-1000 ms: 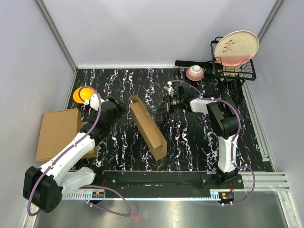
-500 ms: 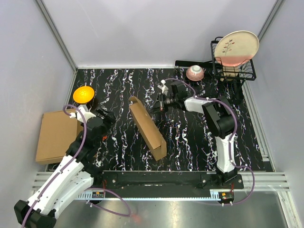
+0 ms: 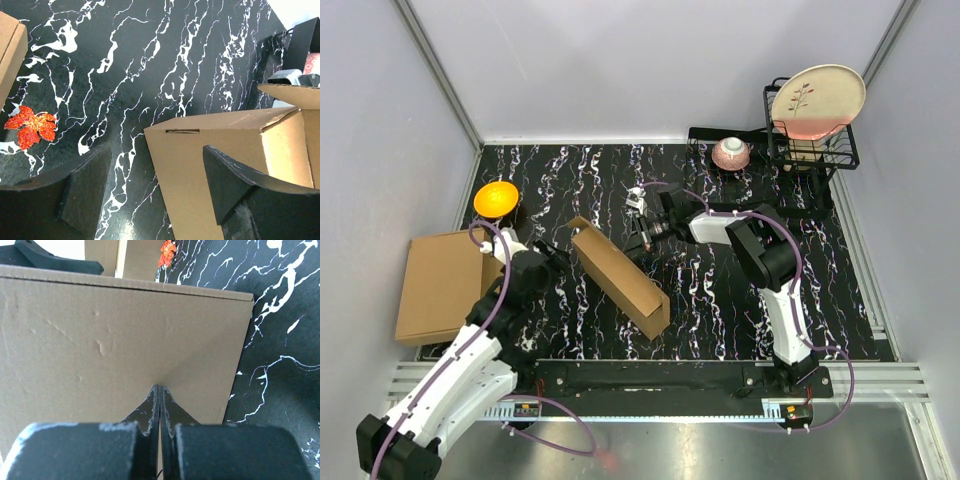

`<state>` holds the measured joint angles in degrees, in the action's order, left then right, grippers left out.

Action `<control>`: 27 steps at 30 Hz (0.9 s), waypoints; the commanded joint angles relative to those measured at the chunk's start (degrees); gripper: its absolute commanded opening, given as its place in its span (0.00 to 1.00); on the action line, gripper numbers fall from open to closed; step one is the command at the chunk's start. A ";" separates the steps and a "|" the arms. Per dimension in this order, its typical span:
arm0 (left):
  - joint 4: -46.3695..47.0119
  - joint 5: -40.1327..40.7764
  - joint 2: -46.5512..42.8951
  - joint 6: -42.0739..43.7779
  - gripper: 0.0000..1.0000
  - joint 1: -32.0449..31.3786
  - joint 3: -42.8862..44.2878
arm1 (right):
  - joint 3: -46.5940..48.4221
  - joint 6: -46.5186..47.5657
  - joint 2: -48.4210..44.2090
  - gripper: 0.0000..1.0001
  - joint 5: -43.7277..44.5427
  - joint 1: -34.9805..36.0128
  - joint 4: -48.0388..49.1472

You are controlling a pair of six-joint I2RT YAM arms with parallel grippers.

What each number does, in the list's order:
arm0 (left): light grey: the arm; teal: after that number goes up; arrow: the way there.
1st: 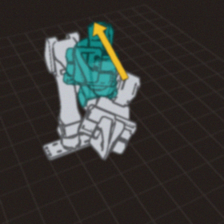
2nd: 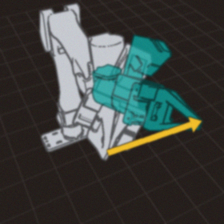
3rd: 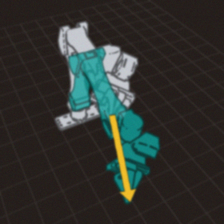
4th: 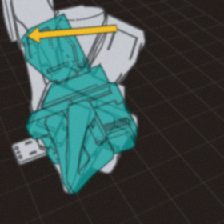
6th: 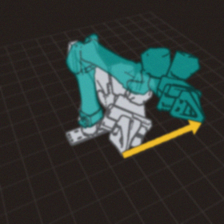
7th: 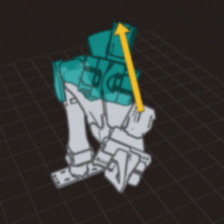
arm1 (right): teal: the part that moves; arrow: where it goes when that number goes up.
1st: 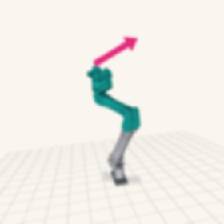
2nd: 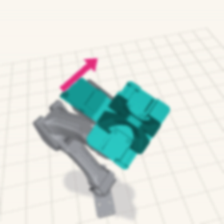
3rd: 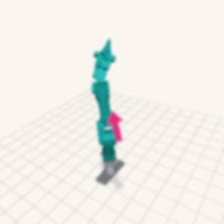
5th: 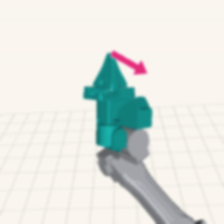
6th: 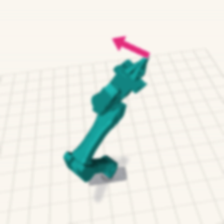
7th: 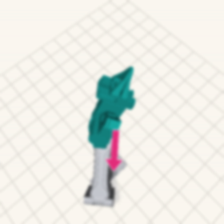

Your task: Fold the paper box

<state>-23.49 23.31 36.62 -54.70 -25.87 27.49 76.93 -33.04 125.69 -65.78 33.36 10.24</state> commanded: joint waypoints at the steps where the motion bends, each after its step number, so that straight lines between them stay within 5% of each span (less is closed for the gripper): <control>1: -0.58 1.73 -1.63 -0.68 0.77 0.20 2.21 | -0.37 1.92 -0.27 0.00 -4.35 -0.05 0.05; 6: -3.94 9.63 -5.94 4.05 0.85 0.38 5.47 | 0.06 2.36 -0.18 0.00 -6.81 0.03 -0.92; 14: 6.77 10.62 -11.57 13.72 0.99 1.43 5.74 | 0.77 2.45 -1.41 0.00 -3.32 -1.02 -3.12; 16: 14.12 5.36 -11.22 20.66 0.99 2.05 5.21 | 0.33 -0.60 -3.42 0.02 3.00 -2.51 -3.21; 22: 20.40 -10.54 -6.13 29.81 0.99 6.96 8.81 | -2.48 -6.59 -15.02 0.37 18.56 -10.68 -4.43; 27: 21.46 -16.01 -3.93 30.53 0.99 9.60 10.40 | -2.04 -2.92 -29.49 0.44 39.00 -10.78 -18.21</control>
<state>-7.66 15.55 31.97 -28.18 -17.87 35.09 73.78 -37.39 110.65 -45.36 20.80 0.80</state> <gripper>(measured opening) 0.987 0.432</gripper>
